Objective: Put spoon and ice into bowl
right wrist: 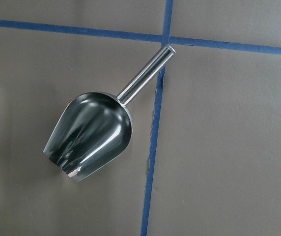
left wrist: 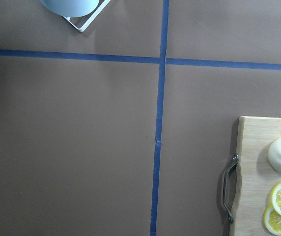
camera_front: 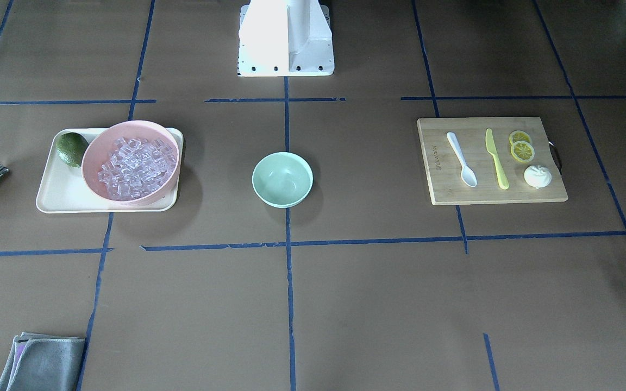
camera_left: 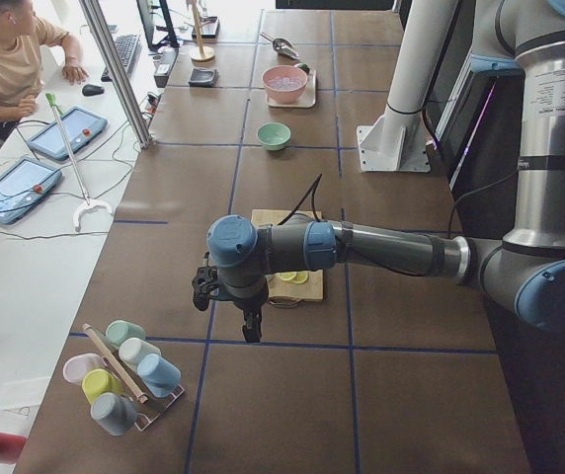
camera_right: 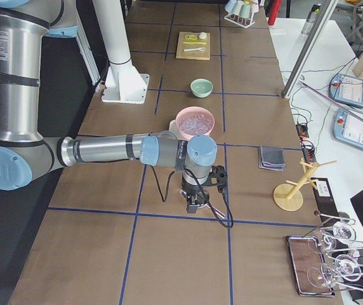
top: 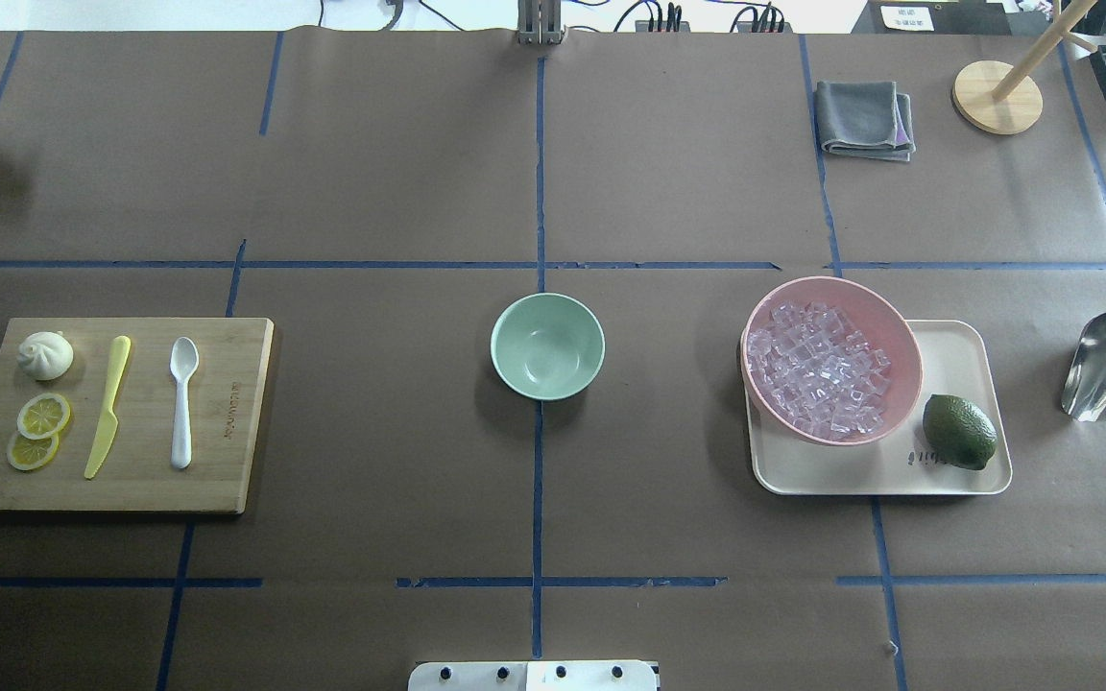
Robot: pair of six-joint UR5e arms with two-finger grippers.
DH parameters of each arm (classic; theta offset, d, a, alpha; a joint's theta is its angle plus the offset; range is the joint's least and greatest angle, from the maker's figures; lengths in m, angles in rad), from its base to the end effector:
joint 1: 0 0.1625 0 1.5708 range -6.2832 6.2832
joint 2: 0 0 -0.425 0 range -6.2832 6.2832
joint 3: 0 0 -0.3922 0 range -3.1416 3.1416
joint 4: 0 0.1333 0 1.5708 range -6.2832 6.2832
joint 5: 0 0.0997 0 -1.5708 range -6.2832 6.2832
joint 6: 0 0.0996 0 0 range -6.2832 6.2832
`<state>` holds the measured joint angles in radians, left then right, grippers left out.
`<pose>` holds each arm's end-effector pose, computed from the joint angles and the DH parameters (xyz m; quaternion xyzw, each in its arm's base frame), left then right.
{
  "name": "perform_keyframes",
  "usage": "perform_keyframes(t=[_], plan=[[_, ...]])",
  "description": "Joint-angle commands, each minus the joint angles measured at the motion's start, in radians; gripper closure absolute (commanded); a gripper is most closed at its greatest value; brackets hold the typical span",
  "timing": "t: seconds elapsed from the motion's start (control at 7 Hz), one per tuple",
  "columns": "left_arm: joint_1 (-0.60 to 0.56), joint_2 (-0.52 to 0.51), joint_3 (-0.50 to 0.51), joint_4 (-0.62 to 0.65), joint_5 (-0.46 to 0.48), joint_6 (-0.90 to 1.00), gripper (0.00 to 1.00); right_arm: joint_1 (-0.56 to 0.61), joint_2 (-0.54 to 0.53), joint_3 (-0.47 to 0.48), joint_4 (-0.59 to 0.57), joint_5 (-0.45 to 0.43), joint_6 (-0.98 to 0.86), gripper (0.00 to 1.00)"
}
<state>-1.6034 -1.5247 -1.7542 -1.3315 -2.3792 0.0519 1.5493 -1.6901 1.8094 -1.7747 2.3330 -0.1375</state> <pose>-0.0763 -0.4589 0.6119 -0.0302 0.3944 -0.0112 0.9184 0.0552 -0.4334 0.6180 -0.0176 -0.3733 -0.0580 0.9257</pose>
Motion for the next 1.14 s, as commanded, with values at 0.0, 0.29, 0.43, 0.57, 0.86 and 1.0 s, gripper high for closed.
perform_keyframes(t=[0.0,0.29,0.43,0.57,0.86,1.0], plan=[[0.002,0.006,0.001,-0.001,0.001,0.005,0.00,0.000,0.000,-0.002,0.008,0.002,0.001,0.00],[0.004,0.006,-0.008,0.000,0.000,0.006,0.00,0.000,0.000,-0.002,0.008,0.002,0.001,0.00],[0.004,0.006,-0.010,0.000,0.000,0.006,0.00,0.000,0.000,-0.002,0.008,0.009,0.001,0.00],[0.005,0.008,-0.010,0.000,0.000,0.005,0.00,-0.002,0.001,-0.001,0.008,0.015,0.001,0.00],[0.022,0.017,-0.011,-0.011,-0.003,0.008,0.00,-0.015,0.004,0.002,0.009,0.025,0.001,0.00],[0.031,0.055,-0.052,-0.023,-0.068,0.008,0.00,-0.034,0.009,0.005,0.009,0.025,0.002,0.00]])
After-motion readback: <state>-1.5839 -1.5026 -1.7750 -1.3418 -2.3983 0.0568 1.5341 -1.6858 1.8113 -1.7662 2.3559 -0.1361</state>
